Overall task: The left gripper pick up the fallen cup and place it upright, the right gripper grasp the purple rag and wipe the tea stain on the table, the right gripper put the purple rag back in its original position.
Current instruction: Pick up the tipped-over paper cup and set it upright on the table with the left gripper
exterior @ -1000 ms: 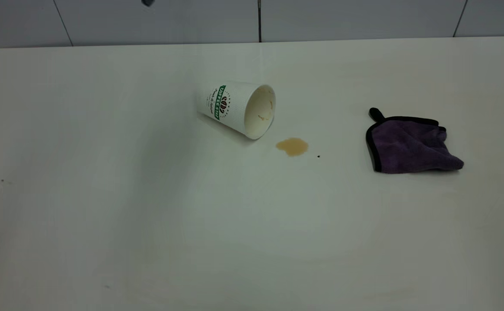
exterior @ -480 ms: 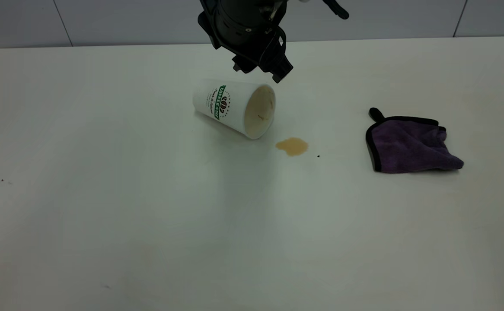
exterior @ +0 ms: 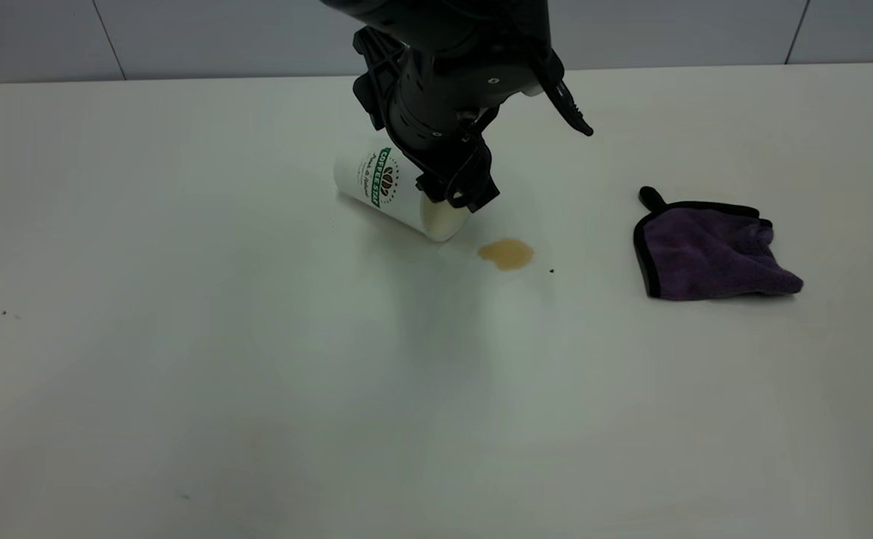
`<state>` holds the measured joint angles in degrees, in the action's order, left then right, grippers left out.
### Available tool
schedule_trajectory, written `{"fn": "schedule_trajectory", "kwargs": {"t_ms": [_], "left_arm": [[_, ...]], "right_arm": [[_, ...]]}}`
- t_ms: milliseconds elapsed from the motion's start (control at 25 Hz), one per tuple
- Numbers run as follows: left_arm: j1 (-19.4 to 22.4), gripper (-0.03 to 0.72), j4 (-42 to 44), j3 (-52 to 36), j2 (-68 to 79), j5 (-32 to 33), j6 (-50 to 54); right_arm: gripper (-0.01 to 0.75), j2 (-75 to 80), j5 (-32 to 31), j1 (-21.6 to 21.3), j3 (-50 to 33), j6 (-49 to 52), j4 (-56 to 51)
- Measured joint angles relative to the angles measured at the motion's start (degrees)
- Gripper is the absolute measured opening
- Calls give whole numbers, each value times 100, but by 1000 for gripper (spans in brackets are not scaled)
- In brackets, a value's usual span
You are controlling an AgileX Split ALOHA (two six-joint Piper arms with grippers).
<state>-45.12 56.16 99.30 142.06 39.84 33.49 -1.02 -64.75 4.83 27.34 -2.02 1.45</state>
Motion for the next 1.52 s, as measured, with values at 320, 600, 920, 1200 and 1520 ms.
{"fn": "schedule_trajectory", "kwargs": {"t_ms": [320,600,920,1200,1520], "left_arm": [[0,613,204,832,731,55,66],[0,542,532,1234,1122,523,68],[0,240,864,1253,1248,812,699],[0,-24,1305,1602,1255,1969,1485],[366,-25,-522,2983,880,2675,244]], "right_arm": [[467,0,0,0,0,0,0],[467,0,0,0,0,0,0],[467,0,0,0,0,0,0],[467,0,0,0,0,0,0],[467,0,0,0,0,0,0]]}}
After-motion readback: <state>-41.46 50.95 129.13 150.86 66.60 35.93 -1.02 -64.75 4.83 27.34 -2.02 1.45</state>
